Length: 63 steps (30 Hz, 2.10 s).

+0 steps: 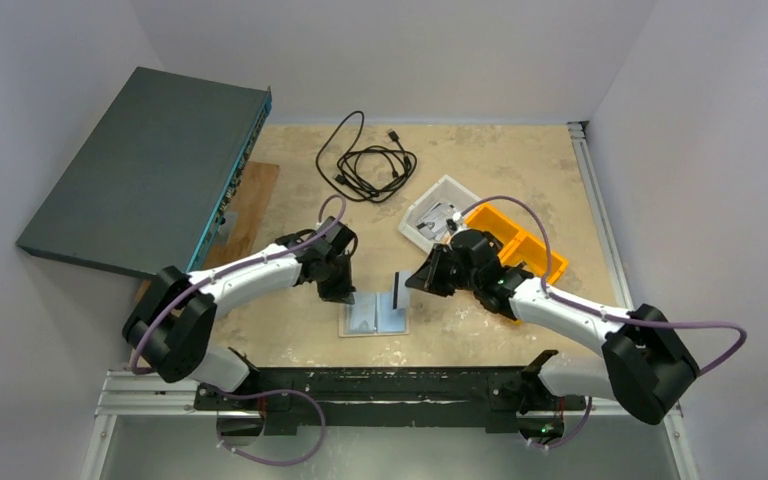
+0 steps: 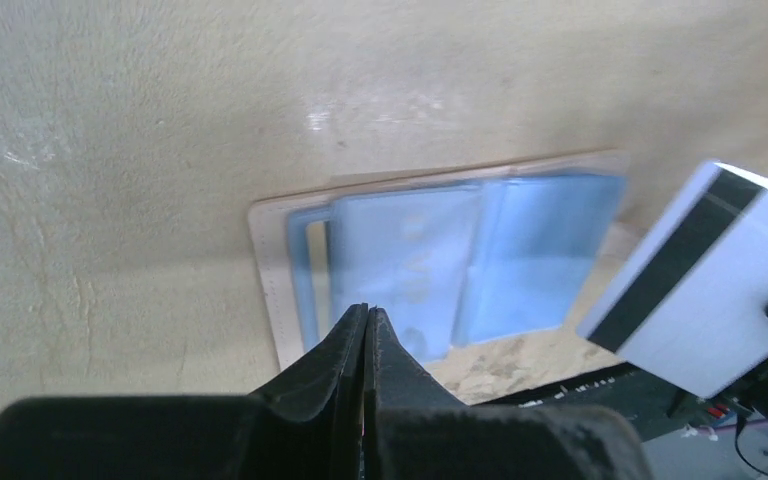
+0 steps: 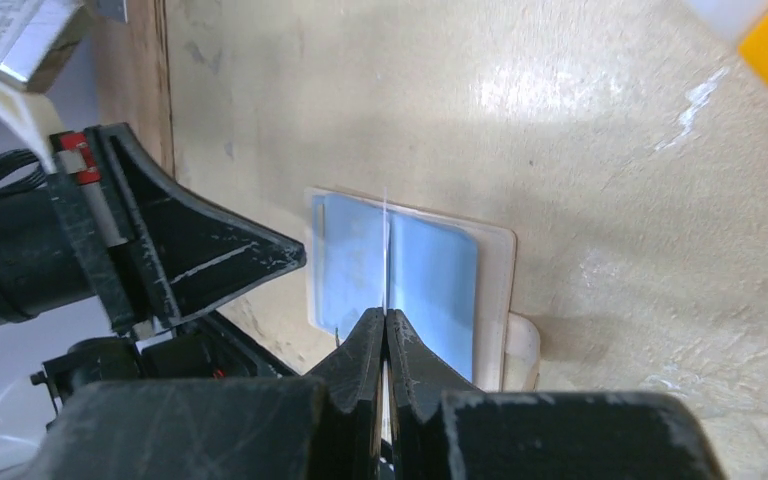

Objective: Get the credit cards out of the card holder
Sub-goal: Remove the credit card from the card holder, then place the credit card in the storage box, then remove the credit card from the card holder.

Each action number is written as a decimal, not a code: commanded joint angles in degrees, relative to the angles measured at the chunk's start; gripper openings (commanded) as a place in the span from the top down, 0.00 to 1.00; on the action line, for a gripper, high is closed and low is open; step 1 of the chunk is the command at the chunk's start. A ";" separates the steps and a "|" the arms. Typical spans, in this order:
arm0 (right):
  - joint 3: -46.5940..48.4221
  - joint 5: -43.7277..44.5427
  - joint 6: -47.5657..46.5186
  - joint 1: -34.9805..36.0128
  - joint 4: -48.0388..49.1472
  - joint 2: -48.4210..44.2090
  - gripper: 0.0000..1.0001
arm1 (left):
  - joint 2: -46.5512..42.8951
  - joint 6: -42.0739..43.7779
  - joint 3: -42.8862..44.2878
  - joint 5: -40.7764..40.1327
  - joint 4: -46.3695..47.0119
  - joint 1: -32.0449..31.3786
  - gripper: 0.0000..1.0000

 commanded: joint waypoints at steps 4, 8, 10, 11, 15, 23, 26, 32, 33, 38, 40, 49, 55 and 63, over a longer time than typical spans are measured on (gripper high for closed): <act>6.42 6.86 -3.29 -1.73 -11.20 -6.46 1.00 | -8.96 4.47 8.37 -2.19 -5.37 -0.74 0.77; 8.48 7.61 -4.75 -5.81 -14.05 -7.86 1.00 | -12.07 6.16 9.75 -3.30 -7.54 -0.74 0.51; 9.43 6.70 -5.82 -9.28 -14.42 -7.71 1.00 | -13.35 6.82 10.31 -3.92 -8.59 -0.74 0.39; 9.97 5.68 -6.37 -11.47 -14.26 -7.32 1.00 | -13.90 7.09 10.42 -4.08 -9.04 -0.79 0.35; 14.13 3.12 -8.03 -19.26 -13.62 -3.72 1.00 | -15.61 8.17 10.70 -4.11 -9.83 -0.74 0.25; 23.60 3.60 -8.06 -24.45 -11.31 9.14 1.00 | -16.99 10.09 11.14 -3.96 -11.17 -0.57 0.21; 26.56 3.73 -8.09 -24.56 -10.57 14.04 1.00 | -17.66 10.40 10.72 -3.75 -11.16 -0.48 0.21; 32.34 2.94 -9.40 -24.49 -10.78 22.16 0.99 | -18.79 10.09 8.86 -2.89 -10.39 -0.52 0.21; 33.42 2.46 -10.07 -24.50 -11.18 23.27 0.96 | -18.93 9.96 8.65 -2.84 -10.25 -0.48 0.21; 36.91 2.14 -12.32 -24.47 -14.03 25.41 0.66 | -19.24 9.74 7.98 -2.77 -10.08 -0.49 0.21; 36.74 2.11 -13.04 -24.44 -14.38 24.17 0.57 | -19.25 9.60 7.83 -2.75 -10.04 -0.50 0.21; 31.76 3.11 -15.00 -20.66 -17.87 15.93 0.55 | -18.91 8.98 6.70 -3.89 -9.94 -0.22 0.20; 25.73 7.99 -13.15 -10.59 -19.63 9.12 0.56 | -19.01 6.69 4.93 -4.91 -10.11 0.43 0.21; 20.90 14.04 -7.21 9.95 -18.39 8.95 0.56 | -20.60 2.52 0.00 -8.66 -10.59 3.43 0.26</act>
